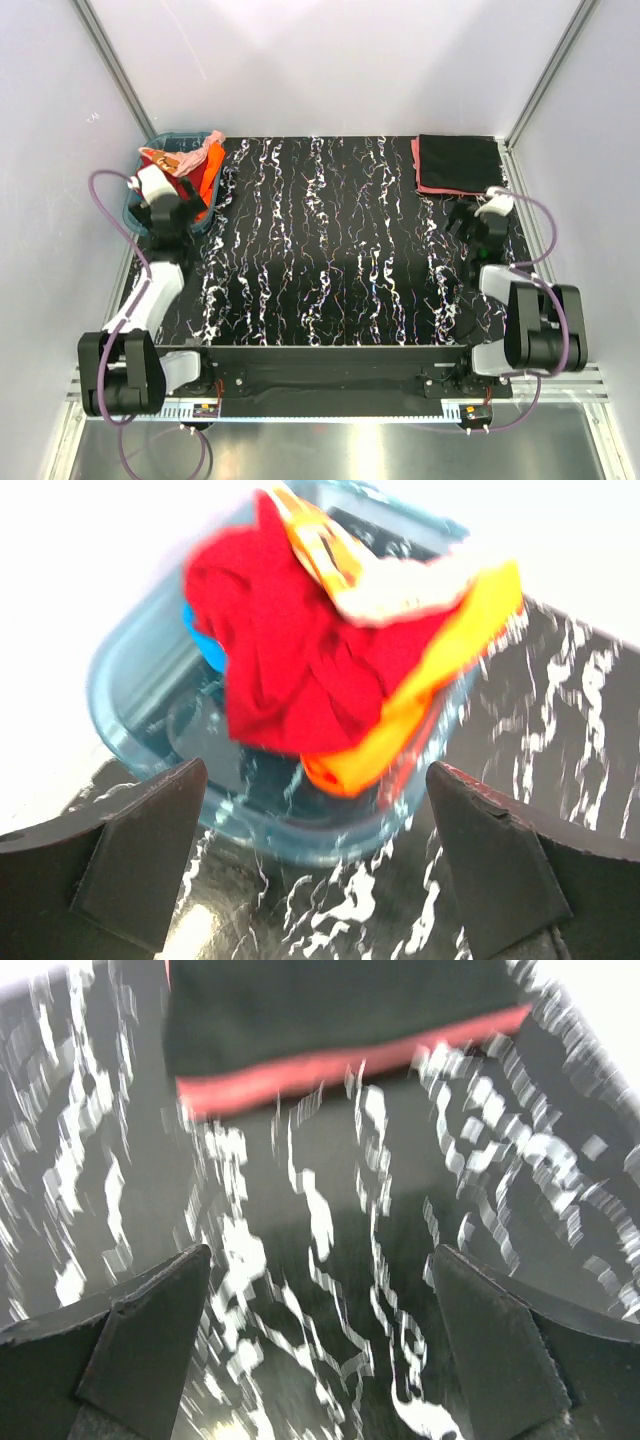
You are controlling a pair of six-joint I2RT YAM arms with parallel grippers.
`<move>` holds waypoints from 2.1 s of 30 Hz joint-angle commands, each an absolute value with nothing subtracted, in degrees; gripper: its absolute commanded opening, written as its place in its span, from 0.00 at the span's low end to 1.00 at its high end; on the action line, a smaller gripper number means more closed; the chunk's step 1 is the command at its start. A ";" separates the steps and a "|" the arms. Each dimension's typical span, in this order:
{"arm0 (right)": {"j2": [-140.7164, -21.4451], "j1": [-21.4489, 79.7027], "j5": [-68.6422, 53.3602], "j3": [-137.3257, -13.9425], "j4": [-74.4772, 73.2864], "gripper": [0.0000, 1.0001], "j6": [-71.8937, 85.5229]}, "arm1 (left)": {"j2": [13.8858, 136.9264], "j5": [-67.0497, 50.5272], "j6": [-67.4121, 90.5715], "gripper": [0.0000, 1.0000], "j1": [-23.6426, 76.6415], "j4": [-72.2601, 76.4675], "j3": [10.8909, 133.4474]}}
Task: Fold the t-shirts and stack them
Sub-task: Grab the tshirt from the pile
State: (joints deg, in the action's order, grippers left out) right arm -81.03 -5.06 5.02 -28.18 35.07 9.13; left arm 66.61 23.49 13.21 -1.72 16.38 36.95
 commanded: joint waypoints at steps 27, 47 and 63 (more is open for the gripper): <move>-82.62 -4.31 -31.99 -68.20 -30.76 0.71 20.31 | 110.47 -1.67 38.76 0.83 -14.33 -21.62 92.10; -81.83 -4.31 -34.36 -65.04 -27.77 0.65 21.62 | 101.33 10.81 29.98 0.51 -15.12 -22.67 82.97; -83.76 -4.31 -36.74 -66.97 -27.77 0.63 21.97 | 111.62 11.51 30.23 0.50 -16.26 -30.32 93.51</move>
State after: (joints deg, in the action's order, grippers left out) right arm -83.40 -4.27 -34.72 -64.82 -29.36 21.41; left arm 110.78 10.44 30.89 -16.01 -30.04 90.21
